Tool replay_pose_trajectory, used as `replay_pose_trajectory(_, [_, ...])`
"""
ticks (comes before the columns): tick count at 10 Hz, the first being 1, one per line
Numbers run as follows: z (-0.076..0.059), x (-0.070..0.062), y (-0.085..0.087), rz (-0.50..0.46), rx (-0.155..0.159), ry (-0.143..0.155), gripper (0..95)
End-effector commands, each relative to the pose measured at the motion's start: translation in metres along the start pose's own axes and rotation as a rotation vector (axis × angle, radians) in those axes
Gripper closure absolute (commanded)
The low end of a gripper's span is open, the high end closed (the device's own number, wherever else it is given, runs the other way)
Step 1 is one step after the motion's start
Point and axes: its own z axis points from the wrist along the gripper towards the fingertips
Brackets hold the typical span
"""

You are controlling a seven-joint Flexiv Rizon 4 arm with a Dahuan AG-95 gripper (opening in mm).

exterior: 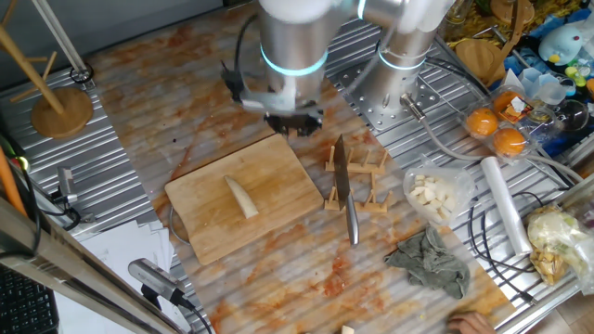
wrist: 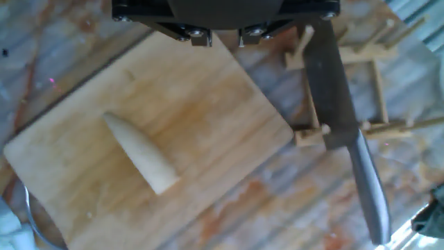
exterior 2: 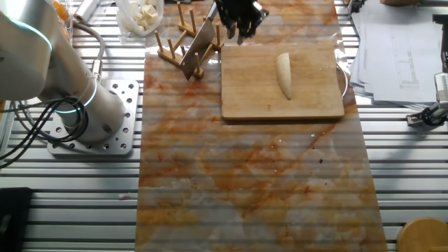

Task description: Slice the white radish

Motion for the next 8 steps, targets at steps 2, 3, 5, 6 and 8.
replay_pose_trajectory(2, [0.005,-0.02,0.029,-0.001,-0.005,0.0,76.0])
replay_pose_trajectory(3, [0.011,-0.028,0.036,-0.021,-0.007,0.002,76.0])
replay_pose_trajectory(5, [0.021,-0.038,0.043,-0.028,-0.011,0.004,76.0])
replay_pose_trajectory(6, [0.023,-0.039,0.043,-0.021,-0.011,0.003,76.0])
replay_pose_trajectory(8, [0.022,-0.038,0.042,0.009,0.0,0.0,95.0])
